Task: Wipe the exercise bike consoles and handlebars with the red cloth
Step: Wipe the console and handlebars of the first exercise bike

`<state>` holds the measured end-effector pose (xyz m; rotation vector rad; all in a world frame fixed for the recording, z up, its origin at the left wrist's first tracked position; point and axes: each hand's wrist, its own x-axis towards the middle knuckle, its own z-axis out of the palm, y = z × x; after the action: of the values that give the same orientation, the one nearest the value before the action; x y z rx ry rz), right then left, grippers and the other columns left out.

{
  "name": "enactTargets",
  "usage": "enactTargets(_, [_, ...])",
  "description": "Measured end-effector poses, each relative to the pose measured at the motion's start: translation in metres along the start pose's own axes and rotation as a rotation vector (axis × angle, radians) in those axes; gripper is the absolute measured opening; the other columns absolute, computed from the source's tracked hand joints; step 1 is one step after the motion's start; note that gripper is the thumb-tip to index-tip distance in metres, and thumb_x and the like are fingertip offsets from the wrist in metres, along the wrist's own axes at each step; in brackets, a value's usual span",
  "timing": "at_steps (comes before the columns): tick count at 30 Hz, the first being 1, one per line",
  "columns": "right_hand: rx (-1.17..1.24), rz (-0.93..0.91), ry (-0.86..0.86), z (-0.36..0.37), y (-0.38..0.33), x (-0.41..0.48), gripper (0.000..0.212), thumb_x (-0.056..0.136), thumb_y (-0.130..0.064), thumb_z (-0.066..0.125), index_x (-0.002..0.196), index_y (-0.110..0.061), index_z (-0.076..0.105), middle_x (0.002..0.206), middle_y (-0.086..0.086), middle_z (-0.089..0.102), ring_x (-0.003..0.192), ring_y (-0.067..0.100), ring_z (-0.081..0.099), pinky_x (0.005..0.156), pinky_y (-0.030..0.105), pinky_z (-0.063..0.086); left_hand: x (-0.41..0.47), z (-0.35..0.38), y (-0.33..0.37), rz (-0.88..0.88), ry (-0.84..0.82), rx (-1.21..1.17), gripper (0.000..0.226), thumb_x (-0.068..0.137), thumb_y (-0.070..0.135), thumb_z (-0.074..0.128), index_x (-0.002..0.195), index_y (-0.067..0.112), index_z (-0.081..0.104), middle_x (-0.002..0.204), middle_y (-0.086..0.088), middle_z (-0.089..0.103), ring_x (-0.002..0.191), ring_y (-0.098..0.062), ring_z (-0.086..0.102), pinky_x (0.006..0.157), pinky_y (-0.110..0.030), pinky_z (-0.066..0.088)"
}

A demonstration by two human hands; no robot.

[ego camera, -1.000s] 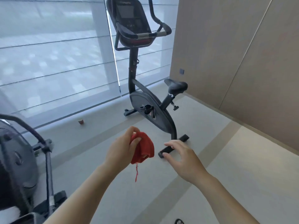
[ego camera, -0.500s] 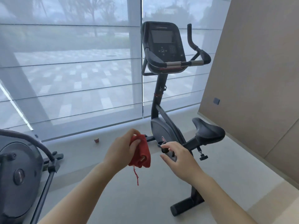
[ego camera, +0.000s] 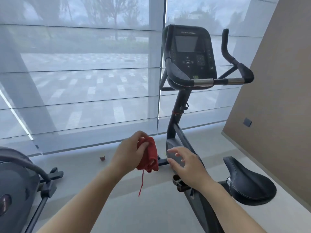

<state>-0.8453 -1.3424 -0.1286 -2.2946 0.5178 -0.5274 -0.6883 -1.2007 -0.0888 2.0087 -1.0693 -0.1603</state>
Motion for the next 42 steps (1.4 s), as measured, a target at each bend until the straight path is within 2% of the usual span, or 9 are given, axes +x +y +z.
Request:
enactTargets(5, [-0.013, -0.029, 0.079, -0.01, 0.009, 0.101, 0.023, 0.088, -0.039, 0.057, 0.111, -0.038, 0.055, 0.113, -0.023, 0.053, 0.104, -0.003, 0.05, 0.082, 0.008, 0.038, 0.104, -0.005, -0.013, 0.06, -0.025, -0.019, 0.013, 0.093, 0.028, 0.05, 0.105, 0.031, 0.054, 0.099, 0.006, 0.064, 0.085, -0.018, 0.061, 0.063, -0.023, 0.049])
enactTargets(13, [-0.02, -0.08, 0.222, -0.042, 0.016, 0.234, 0.025, 0.087, -0.038, 0.059, 0.112, -0.037, 0.055, 0.109, -0.033, 0.049, 0.103, -0.002, 0.051, 0.083, 0.008, 0.038, 0.26, -0.018, -0.018, 0.186, 0.031, -0.015, 0.014, 0.091, 0.027, 0.053, 0.096, 0.04, 0.056, 0.092, 0.013, 0.065, 0.081, -0.011, 0.062, 0.064, -0.024, 0.049])
enactTargets(18, [-0.042, -0.108, 0.275, -0.074, 0.022, 0.284, 0.025, 0.088, -0.035, 0.058, 0.113, -0.031, 0.057, 0.112, -0.022, 0.053, 0.102, -0.005, 0.05, 0.082, 0.005, 0.038, 0.327, -0.019, 0.0, 0.227, 0.069, -0.038, 0.014, 0.091, 0.027, 0.053, 0.093, 0.04, 0.057, 0.089, 0.013, 0.066, 0.077, -0.008, 0.061, 0.061, -0.027, 0.05])
enactTargets(23, [-0.066, -0.167, 0.296, -0.103, 0.024, 0.319, 0.026, 0.089, -0.031, 0.059, 0.113, -0.025, 0.059, 0.11, -0.019, 0.054, 0.099, -0.007, 0.051, 0.08, 0.002, 0.038, 0.382, -0.03, 0.039, 0.293, 0.18, -0.047, 0.012, 0.091, 0.026, 0.053, 0.095, 0.035, 0.06, 0.083, 0.015, 0.063, 0.075, -0.008, 0.06, 0.062, -0.025, 0.047])
enactTargets(28, [-0.069, -0.209, 0.388, -0.136, 0.036, 0.348, 0.026, 0.087, -0.028, 0.06, 0.113, -0.025, 0.059, 0.111, -0.016, 0.057, 0.101, -0.003, 0.052, 0.083, 0.008, 0.041, 0.419, -0.022, 0.082, 0.39, 0.436, -0.131, 0.013, 0.091, 0.022, 0.052, 0.099, 0.03, 0.06, 0.082, 0.014, 0.06, 0.078, -0.011, 0.056, 0.061, -0.013, 0.037])
enactTargets(30, [-0.058, -0.198, 0.427, -0.147, 0.046, 0.353, 0.025, 0.087, -0.026, 0.061, 0.112, -0.025, 0.059, 0.109, -0.018, 0.057, 0.1, -0.002, 0.054, 0.082, 0.011, 0.043, 0.423, -0.001, 0.085, 0.448, 0.343, -0.058, 0.018, 0.091, 0.019, 0.051, 0.101, 0.031, 0.061, 0.092, 0.012, 0.063, 0.084, -0.01, 0.055, 0.067, -0.016, 0.038])
enactTargets(34, [-0.07, -0.164, 0.459, -0.155, 0.067, 0.353, 0.024, 0.086, -0.026, 0.062, 0.109, -0.031, 0.059, 0.107, -0.022, 0.057, 0.1, -0.006, 0.053, 0.08, 0.008, 0.044, 0.42, 0.05, 0.054, 0.456, -0.105, 0.297, 0.031, 0.09, 0.023, 0.054, 0.121, 0.024, 0.06, 0.132, 0.005, 0.053, 0.12, -0.016, 0.047, 0.101, -0.028, 0.034])
enactTargets(37, [-0.087, -0.159, 0.447, -0.156, 0.079, 0.354, 0.023, 0.086, -0.026, 0.062, 0.108, -0.031, 0.06, 0.108, -0.022, 0.057, 0.102, -0.008, 0.051, 0.081, 0.006, 0.041, 0.421, 0.061, 0.034, 0.453, -0.132, 0.318, 0.048, 0.092, 0.033, 0.052, 0.139, 0.027, 0.041, 0.149, 0.01, 0.034, 0.136, -0.012, 0.03, 0.109, -0.028, 0.025])
enactTargets(42, [-0.099, -0.156, 0.435, -0.157, 0.084, 0.362, 0.023, 0.086, -0.026, 0.062, 0.109, -0.029, 0.06, 0.107, -0.021, 0.056, 0.101, -0.008, 0.05, 0.079, 0.004, 0.04, 0.434, 0.063, 0.033, 0.436, -0.14, 0.376, 0.054, 0.093, 0.04, 0.047, 0.143, 0.033, 0.029, 0.153, 0.017, 0.022, 0.138, -0.01, 0.025, 0.106, -0.035, 0.034])
